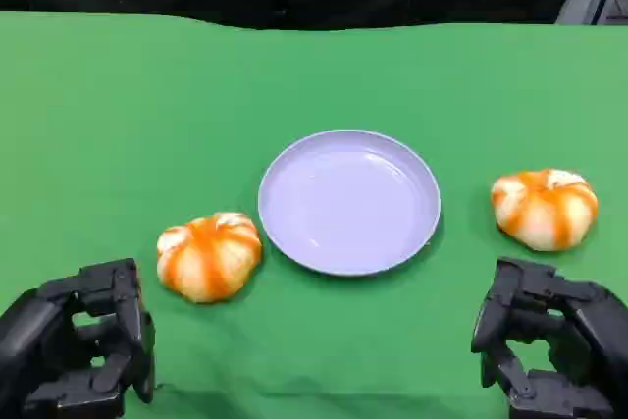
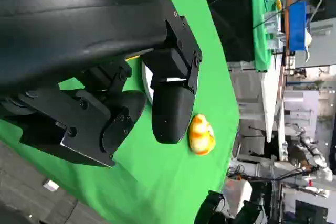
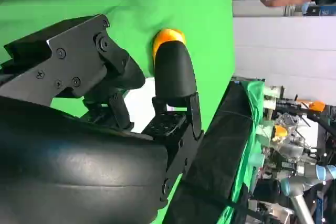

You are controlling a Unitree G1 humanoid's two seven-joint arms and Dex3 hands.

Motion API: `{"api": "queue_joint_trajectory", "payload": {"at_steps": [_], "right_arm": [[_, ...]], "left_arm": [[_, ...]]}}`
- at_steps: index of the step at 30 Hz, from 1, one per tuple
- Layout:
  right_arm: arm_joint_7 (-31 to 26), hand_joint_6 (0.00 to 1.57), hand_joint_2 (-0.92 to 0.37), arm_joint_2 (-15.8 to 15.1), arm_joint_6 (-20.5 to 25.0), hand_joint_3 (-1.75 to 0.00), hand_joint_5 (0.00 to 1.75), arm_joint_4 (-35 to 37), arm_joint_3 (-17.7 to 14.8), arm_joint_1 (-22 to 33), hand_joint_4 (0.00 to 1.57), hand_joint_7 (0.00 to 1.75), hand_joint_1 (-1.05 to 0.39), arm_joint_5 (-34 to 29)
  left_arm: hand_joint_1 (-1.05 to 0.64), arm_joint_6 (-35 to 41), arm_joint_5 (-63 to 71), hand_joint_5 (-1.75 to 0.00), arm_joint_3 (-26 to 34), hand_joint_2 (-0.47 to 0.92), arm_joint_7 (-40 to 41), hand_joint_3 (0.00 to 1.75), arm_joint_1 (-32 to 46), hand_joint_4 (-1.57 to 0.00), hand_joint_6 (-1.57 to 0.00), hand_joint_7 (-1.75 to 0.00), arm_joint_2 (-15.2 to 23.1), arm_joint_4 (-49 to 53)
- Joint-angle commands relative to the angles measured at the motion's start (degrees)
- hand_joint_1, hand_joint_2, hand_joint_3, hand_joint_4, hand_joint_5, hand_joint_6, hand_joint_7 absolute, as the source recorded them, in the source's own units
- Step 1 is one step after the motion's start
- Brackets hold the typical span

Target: Grasp the bread from the table and place it into the plate.

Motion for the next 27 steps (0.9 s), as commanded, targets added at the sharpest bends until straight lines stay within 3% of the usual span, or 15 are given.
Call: {"api": "queue_joint_trajectory", "payload": {"at_steps": [1,21,22,23,25,27], "right_arm": [[0.09,0.74,-0.64,-0.71,-0.53,-1.09,1.75,-0.27,-0.62,0.13,0.79,1.53,0.08,0.22],[-0.05,0.73,-0.65,-0.66,0.65,-1.07,1.75,-0.91,-0.54,0.18,0.77,1.52,0.07,0.24],[0.01,0.73,-0.65,-0.77,0.8,-1.07,1.75,-0.9,-0.55,0.12,0.77,1.52,0.07,0.2],[0.06,0.73,-0.65,-0.86,0.91,-1.07,1.75,-0.89,-0.56,0.07,0.77,1.51,0.05,0.17],[0.17,0.73,-0.65,-0.98,0.76,-1.06,1.75,-0.67,-0.56,-0.08,0.77,1.51,0.04,0.05],[0.25,0.73,-0.64,-1.04,0.43,-1.06,1.75,-0.4,-0.56,-0.21,0.76,1.51,0.03,-0.08]], "left_arm": [[0.04,-0.58,0.04,-1.75,0.0,0.6,-0.5,1.23,0.22,-0.88,-0.79,-1.59,1.19,0.44],[0.06,-1.17,0.51,-1.75,-0.25,0.61,-0.34,1.23,0.08,-0.87,-0.78,-1.59,1.53,0.83],[0.06,-5.84,3.74,-1.75,-0.16,0.61,1.94,1.23,0.23,-0.87,-0.78,-1.59,0.3,0.9],[0.0,-9.5,6.23,-1.51,-0.12,0.6,3.69,1.06,0.33,-0.8,-0.77,-1.27,-0.64,1.03],[-0.08,-16.45,11.63,-1.25,-0.52,0.65,6.47,0.87,0.19,-0.71,-0.76,-0.95,-1.28,1.16],[-0.24,-20.97,15.5,-0.58,-1.13,0.86,8.02,0.39,-0.14,-0.68,-0.78,-0.35,-0.92,1.39]]}}
